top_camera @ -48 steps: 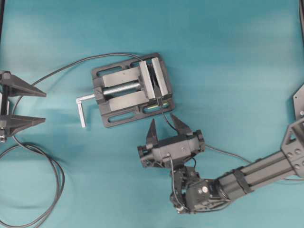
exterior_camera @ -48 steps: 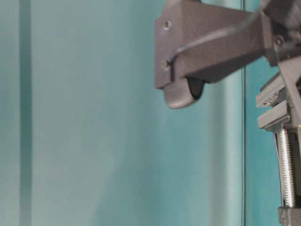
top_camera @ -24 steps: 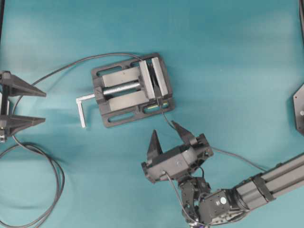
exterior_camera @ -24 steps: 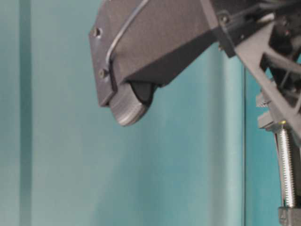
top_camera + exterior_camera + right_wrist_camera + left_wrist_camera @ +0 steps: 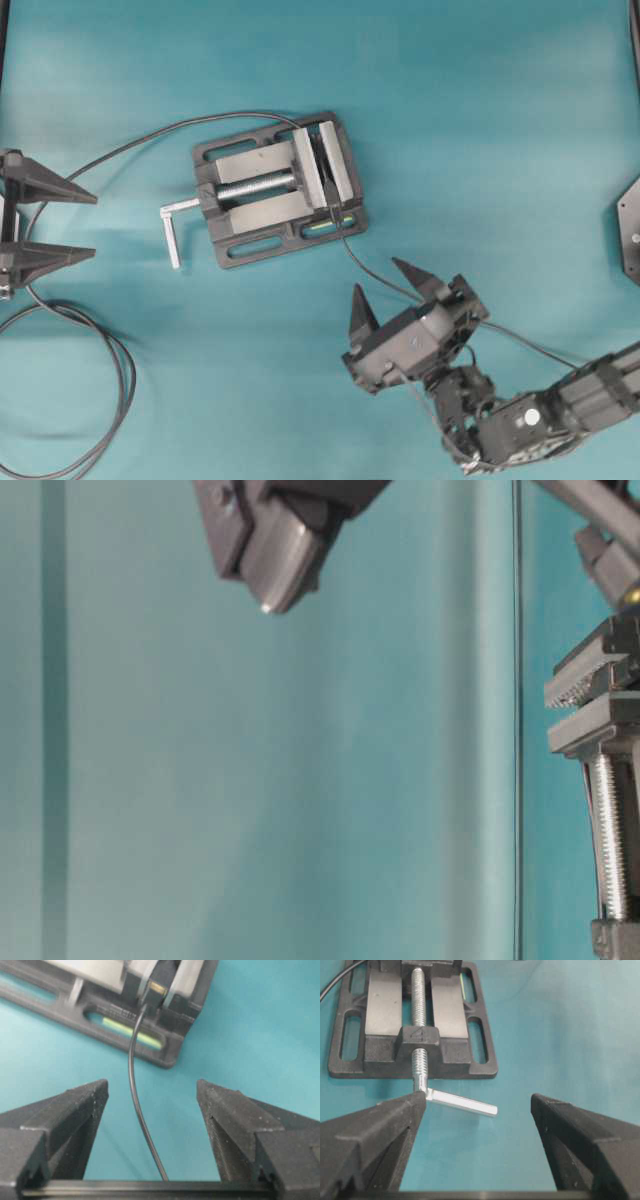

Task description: Insert the USB cable into the fixed female connector.

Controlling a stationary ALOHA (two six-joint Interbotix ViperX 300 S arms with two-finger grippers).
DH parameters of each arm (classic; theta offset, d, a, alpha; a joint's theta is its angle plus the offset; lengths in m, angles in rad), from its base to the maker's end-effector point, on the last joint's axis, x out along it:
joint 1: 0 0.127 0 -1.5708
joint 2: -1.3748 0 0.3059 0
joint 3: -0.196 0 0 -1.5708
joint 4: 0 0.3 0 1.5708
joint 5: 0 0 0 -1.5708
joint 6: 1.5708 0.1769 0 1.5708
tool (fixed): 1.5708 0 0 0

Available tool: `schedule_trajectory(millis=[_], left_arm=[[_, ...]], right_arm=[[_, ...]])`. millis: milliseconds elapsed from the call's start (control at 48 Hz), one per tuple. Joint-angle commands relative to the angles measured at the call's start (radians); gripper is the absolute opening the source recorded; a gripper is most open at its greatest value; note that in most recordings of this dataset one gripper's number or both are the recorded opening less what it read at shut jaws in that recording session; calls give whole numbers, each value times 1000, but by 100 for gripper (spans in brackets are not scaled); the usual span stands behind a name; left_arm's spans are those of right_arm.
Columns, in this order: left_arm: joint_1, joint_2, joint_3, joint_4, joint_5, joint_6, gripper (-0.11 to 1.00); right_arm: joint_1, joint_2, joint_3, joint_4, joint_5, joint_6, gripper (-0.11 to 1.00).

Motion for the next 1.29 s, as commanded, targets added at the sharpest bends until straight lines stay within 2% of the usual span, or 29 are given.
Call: schedule_trajectory(millis=[0, 229, 416, 645, 833, 916, 1062, 1270], left_arm=[[0, 15, -11, 3, -9, -9, 100], [0, 15, 2, 3, -29, -14, 100], [-2, 15, 34, 3, -75, -44, 100], [0, 15, 51, 2, -94, -66, 100], [-2, 14, 51, 3, -92, -64, 100], [-9, 15, 51, 3, -92, -63, 100], [-18, 14, 51, 3, -92, -63, 100], [-18, 15, 49, 3, -91, -63, 100]], right_arm=[[0, -63, 31, -6, 54, 6, 79], [18, -112, 100, -20, 107, 26, 79], [55, -172, 164, -20, 144, 29, 79], [86, -258, 253, -28, 278, 28, 79], [104, -331, 344, -37, 318, 23, 78], [107, -377, 393, -83, 327, 28, 78], [106, -479, 506, -225, 328, 55, 78], [81, -643, 710, -387, 347, 199, 78]])
